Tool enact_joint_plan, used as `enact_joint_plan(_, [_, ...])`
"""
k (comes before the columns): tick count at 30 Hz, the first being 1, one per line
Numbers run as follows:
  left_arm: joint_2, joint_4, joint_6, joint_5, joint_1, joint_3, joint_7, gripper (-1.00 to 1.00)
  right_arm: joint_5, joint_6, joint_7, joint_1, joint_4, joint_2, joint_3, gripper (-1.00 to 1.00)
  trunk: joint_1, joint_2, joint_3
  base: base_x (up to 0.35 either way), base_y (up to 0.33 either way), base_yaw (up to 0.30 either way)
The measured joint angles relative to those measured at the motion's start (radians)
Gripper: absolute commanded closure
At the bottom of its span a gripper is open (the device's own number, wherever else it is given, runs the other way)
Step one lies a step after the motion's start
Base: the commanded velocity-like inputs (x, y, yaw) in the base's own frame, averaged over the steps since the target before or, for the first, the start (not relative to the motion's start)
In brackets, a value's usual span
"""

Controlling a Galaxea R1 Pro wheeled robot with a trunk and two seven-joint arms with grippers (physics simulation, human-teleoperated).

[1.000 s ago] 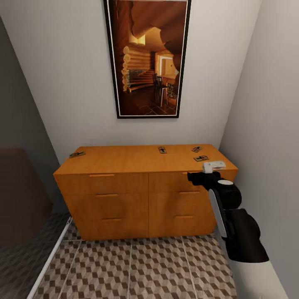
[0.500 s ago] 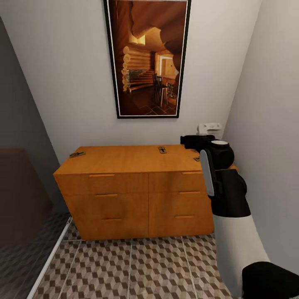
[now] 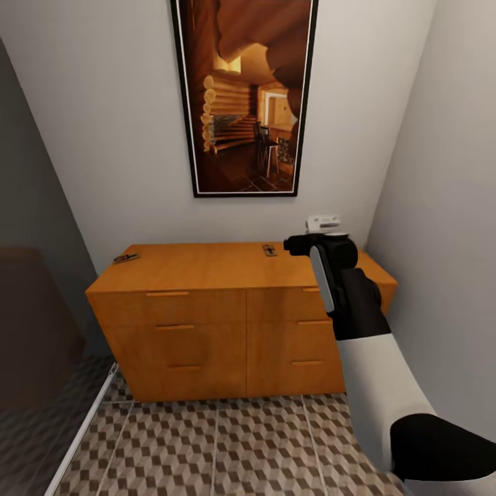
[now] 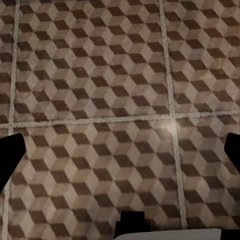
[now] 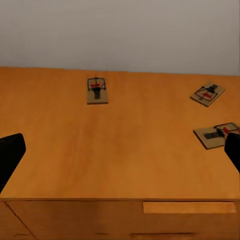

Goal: Take the four mousetraps from the cabinet in the bathroom and place them on the bathroom floor. Make sure all four end up on the same floor surface, and ensure that at least two of them are either under or directly next to the same bathroom sink.

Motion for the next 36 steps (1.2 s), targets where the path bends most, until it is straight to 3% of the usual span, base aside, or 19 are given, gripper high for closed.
enact_joint_plan(26, [0.0,-0.001,0.0,0.0,0.0,0.0,0.0,-1.0,-0.011,-0.029,0.009,-0.001,0.079,0.001,0.003,-1.0,0.0,0.0,0.0,0.312,0.0,0.0])
enact_joint_plan(36, [0.0,0.0,-0.001,-0.001,0.0,0.0,0.0,-1.0,-0.021,-0.054,0.101,-0.001,0.145,0.001,0.002,-1.0,0.0,0.0,0.0,0.055,0.0,0.0])
